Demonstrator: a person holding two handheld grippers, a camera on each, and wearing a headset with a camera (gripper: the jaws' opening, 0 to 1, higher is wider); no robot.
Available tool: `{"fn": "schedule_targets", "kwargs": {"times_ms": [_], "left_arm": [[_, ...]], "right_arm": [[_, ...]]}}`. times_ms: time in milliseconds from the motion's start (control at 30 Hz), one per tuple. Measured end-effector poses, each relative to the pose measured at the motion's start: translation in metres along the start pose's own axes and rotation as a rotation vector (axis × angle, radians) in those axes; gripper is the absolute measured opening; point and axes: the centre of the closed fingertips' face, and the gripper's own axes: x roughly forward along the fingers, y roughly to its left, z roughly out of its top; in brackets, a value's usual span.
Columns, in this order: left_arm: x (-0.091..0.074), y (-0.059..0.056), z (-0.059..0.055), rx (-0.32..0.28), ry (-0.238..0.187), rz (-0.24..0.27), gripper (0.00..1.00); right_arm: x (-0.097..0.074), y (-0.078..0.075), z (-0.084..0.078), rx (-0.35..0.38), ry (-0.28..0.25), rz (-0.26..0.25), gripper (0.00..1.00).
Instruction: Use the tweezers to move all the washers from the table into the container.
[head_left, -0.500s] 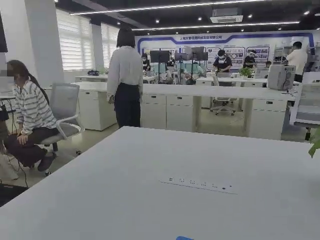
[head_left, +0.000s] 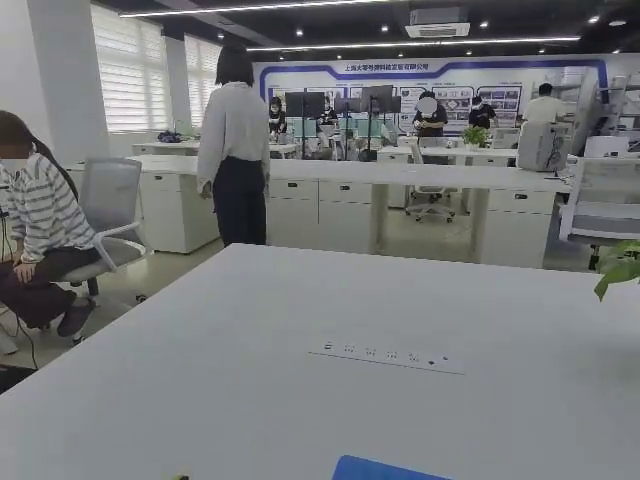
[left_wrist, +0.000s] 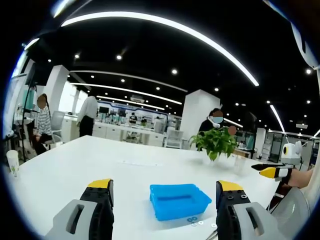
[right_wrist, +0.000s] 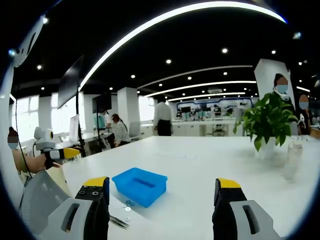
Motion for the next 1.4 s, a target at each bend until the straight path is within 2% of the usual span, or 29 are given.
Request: {"fn": "schedule_targets", "kwargs": {"times_ms": [467, 800, 1000, 1167, 1400], "left_arm": [[0.0, -0.001, 0.002, -0.011, -0.008, -0.01, 0.85], [0.002, -0.005, -0.002, -0.012, 0.017, -0.033, 0.84], [0.006, -0.012, -0.009, -0.005, 0.053, -0.067, 0.83], [0.007, -0.014, -0.013, 0.009, 0.072, -0.073, 0.82], [0.007, -0.012, -0.016, 0.02, 0.089, -0.063, 0.82]], "right_arm": [[0.0, -0.001, 0.0, 0.0, 0.003, -0.006, 0.85], [0.001, -0.003, -0.002, 0.004, 0.018, -0.015, 0.84], [-0.001, -0.007, 0.0, 0.008, 0.003, -0.034, 0.83], [-0.002, -0.009, 0.002, 0.016, -0.01, -0.045, 0.83], [0.002, -0.002, -0.003, 0.01, 0.017, -0.019, 0.82]]}}
